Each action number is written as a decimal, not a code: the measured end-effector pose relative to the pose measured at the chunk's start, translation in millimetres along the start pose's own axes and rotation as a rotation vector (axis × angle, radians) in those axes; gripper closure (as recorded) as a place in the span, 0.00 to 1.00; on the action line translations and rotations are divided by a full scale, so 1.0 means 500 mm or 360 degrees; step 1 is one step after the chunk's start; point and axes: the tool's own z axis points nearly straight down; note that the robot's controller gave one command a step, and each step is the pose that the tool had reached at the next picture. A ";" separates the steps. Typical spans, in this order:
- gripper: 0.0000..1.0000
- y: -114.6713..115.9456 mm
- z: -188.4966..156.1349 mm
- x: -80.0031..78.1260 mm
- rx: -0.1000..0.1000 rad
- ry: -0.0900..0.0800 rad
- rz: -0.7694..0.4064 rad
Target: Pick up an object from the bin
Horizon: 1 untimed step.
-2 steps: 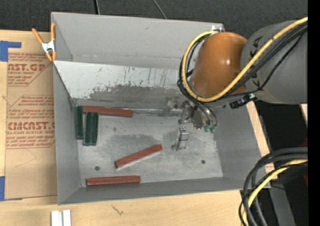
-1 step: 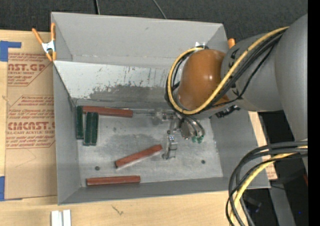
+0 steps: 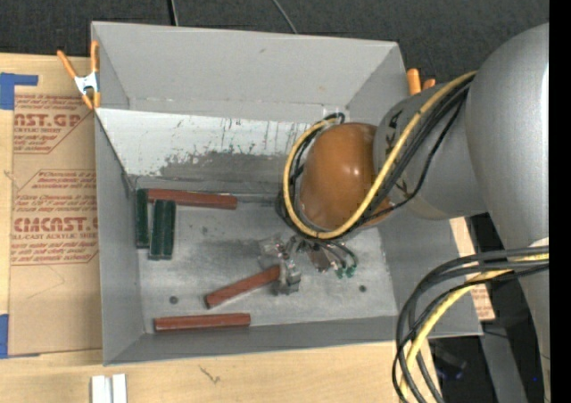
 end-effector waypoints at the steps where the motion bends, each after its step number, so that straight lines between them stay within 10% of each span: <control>1: 1.00 0.000 0.000 0.000 0.0000 0.0000 0.0000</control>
Offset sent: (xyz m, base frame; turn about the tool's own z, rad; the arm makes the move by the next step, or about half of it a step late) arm 0.0626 -0.0350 0.1233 -0.4284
